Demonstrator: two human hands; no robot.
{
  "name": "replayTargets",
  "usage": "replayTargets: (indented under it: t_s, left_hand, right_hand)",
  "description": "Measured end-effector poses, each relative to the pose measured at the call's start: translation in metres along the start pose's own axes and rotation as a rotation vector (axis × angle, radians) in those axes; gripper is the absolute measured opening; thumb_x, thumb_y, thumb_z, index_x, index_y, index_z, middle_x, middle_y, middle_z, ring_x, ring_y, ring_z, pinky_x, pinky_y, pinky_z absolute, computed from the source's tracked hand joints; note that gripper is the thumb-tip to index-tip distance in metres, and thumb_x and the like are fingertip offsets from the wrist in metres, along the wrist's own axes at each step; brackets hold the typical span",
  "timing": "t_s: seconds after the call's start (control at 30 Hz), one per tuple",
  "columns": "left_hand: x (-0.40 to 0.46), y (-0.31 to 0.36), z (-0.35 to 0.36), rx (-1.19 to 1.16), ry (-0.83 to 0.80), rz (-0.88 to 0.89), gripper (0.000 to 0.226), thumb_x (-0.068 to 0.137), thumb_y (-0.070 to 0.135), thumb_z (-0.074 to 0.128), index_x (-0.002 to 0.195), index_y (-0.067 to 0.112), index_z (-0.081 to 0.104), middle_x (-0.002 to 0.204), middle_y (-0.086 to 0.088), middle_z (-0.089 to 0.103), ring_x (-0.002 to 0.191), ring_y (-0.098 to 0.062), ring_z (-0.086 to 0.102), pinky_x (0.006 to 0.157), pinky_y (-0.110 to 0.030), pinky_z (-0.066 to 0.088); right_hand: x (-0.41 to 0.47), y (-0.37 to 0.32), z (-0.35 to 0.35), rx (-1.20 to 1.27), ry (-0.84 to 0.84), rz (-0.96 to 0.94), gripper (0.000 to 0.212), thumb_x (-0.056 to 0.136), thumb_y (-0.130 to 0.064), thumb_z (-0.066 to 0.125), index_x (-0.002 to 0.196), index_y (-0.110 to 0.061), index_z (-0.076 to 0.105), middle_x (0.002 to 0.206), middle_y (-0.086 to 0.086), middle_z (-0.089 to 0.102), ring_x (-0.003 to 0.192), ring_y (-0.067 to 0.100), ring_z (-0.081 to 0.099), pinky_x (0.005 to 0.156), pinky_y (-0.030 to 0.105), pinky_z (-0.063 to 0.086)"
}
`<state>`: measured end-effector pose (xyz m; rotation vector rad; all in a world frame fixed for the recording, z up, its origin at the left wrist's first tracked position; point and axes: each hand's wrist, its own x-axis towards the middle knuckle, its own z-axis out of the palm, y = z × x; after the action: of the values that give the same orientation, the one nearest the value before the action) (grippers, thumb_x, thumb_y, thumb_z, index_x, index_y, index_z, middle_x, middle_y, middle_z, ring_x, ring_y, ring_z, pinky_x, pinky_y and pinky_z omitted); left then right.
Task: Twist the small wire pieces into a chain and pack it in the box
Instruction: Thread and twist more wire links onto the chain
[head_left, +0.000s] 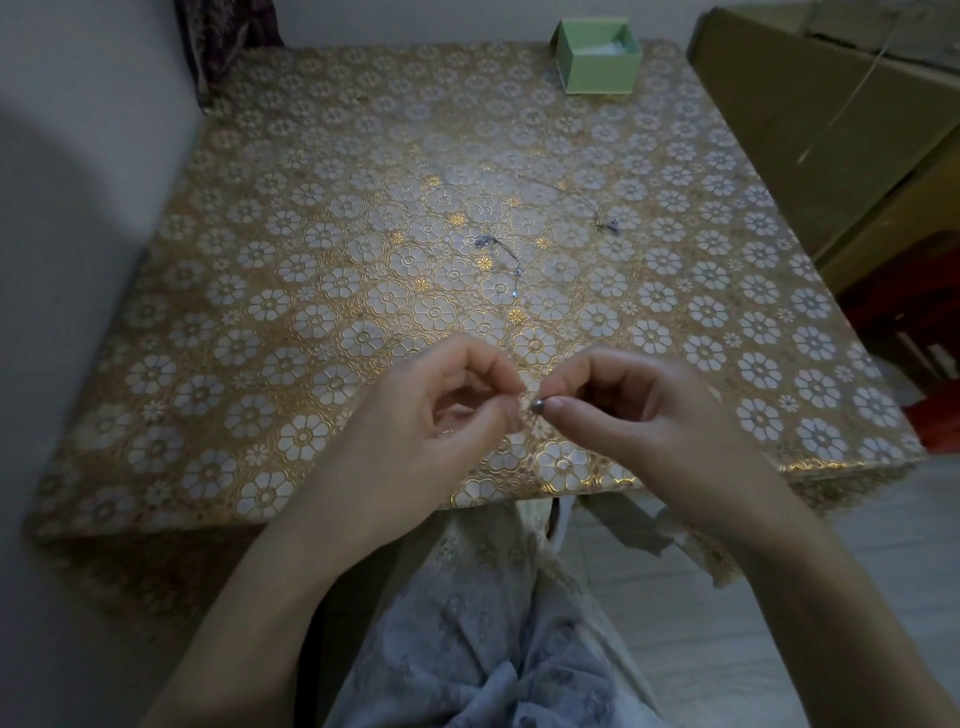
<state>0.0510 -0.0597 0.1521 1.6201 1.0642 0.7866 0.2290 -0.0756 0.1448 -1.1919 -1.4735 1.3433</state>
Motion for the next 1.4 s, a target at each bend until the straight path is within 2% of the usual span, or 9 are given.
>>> replayTargets:
  t_s: [0.1, 0.17, 0.33, 0.5, 0.73, 0.93, 1.1, 1.27, 1.4]
  left_hand:
    - [-0.002, -0.002, 0.000, -0.016, 0.021, 0.023, 0.010, 0.084, 0.012, 0.058, 0.078, 0.020, 0.056, 0.075, -0.002, 0.067, 0.074, -0.019, 0.068, 0.067, -0.049, 0.053]
    - [-0.003, -0.003, 0.001, 0.023, 0.058, 0.045, 0.007, 0.074, 0.026, 0.055, 0.074, 0.025, 0.061, 0.075, 0.004, 0.066, 0.068, -0.032, 0.064, 0.065, -0.056, 0.051]
    - [-0.002, -0.001, 0.004, 0.207, 0.127, 0.121, 0.020, 0.076, 0.019, 0.058, 0.076, 0.034, 0.071, 0.083, 0.016, 0.063, 0.067, -0.011, 0.062, 0.058, -0.015, 0.044]
    - [-0.002, -0.002, 0.007, 0.252, 0.167, 0.171, 0.020, 0.076, 0.043, 0.058, 0.085, 0.031, 0.072, 0.086, 0.013, 0.063, 0.072, -0.014, 0.063, 0.067, -0.029, 0.053]
    - [-0.001, -0.001, 0.007, 0.360, 0.179, 0.219, 0.020, 0.078, 0.036, 0.055, 0.078, 0.021, 0.070, 0.080, 0.010, 0.060, 0.068, -0.011, 0.060, 0.061, -0.023, 0.049]
    - [-0.001, -0.002, 0.006, 0.265, 0.145, 0.105, 0.019, 0.075, 0.040, 0.055, 0.075, 0.024, 0.066, 0.082, 0.013, 0.060, 0.072, -0.011, 0.059, 0.063, -0.020, 0.049]
    - [-0.001, -0.003, 0.007, 0.051, 0.132, 0.001, 0.014, 0.085, 0.018, 0.064, 0.072, 0.021, 0.067, 0.085, 0.009, 0.063, 0.072, -0.002, 0.060, 0.063, -0.010, 0.046]
    - [0.001, -0.005, 0.005, -0.182, 0.118, -0.144, 0.008, 0.078, 0.024, 0.067, 0.072, 0.019, 0.070, 0.081, 0.003, 0.068, 0.078, -0.011, 0.062, 0.073, -0.025, 0.050]
    - [0.005, -0.011, 0.007, -0.449, 0.108, -0.243, 0.009, 0.067, 0.023, 0.063, 0.062, 0.020, 0.070, 0.072, 0.003, 0.063, 0.070, -0.012, 0.055, 0.065, -0.028, 0.043]
  right_hand:
    - [0.000, -0.001, -0.001, 0.071, 0.011, 0.018, 0.008, 0.074, -0.017, 0.062, 0.070, -0.012, 0.067, 0.064, 0.003, 0.055, 0.059, 0.013, 0.045, 0.053, 0.019, 0.035]
    - [-0.001, -0.002, -0.002, 0.107, 0.014, 0.021, 0.006, 0.074, -0.015, 0.062, 0.070, -0.013, 0.066, 0.063, -0.001, 0.055, 0.057, 0.006, 0.046, 0.052, 0.015, 0.036]
    - [-0.001, -0.001, 0.000, 0.114, 0.012, 0.003, 0.005, 0.074, -0.013, 0.062, 0.071, -0.011, 0.066, 0.064, -0.002, 0.057, 0.058, 0.005, 0.048, 0.053, 0.014, 0.039]
    - [-0.001, -0.001, 0.001, 0.059, 0.041, -0.008, 0.005, 0.074, -0.017, 0.064, 0.072, -0.013, 0.066, 0.064, -0.002, 0.058, 0.059, 0.012, 0.048, 0.053, 0.018, 0.038]
    - [-0.003, 0.000, 0.003, -0.053, 0.057, -0.025, 0.010, 0.082, -0.004, 0.066, 0.074, -0.010, 0.066, 0.060, -0.006, 0.056, 0.053, 0.004, 0.047, 0.050, 0.014, 0.036]
    - [-0.001, 0.001, 0.004, -0.066, 0.089, -0.073, 0.005, 0.077, -0.014, 0.065, 0.072, -0.013, 0.065, 0.060, -0.004, 0.055, 0.054, 0.008, 0.046, 0.050, 0.017, 0.036]
    - [0.000, 0.005, 0.005, -0.038, 0.086, -0.107, 0.004, 0.076, -0.012, 0.061, 0.073, -0.012, 0.064, 0.060, -0.002, 0.052, 0.054, 0.010, 0.044, 0.050, 0.020, 0.035]
    - [0.000, 0.008, 0.006, -0.001, 0.077, -0.092, 0.002, 0.076, -0.014, 0.062, 0.075, -0.014, 0.063, 0.063, 0.000, 0.053, 0.057, 0.012, 0.045, 0.052, 0.024, 0.036]
    - [-0.001, 0.010, 0.008, 0.010, 0.086, -0.094, 0.007, 0.077, -0.014, 0.062, 0.071, -0.017, 0.063, 0.063, -0.003, 0.053, 0.057, 0.010, 0.045, 0.051, 0.020, 0.036]
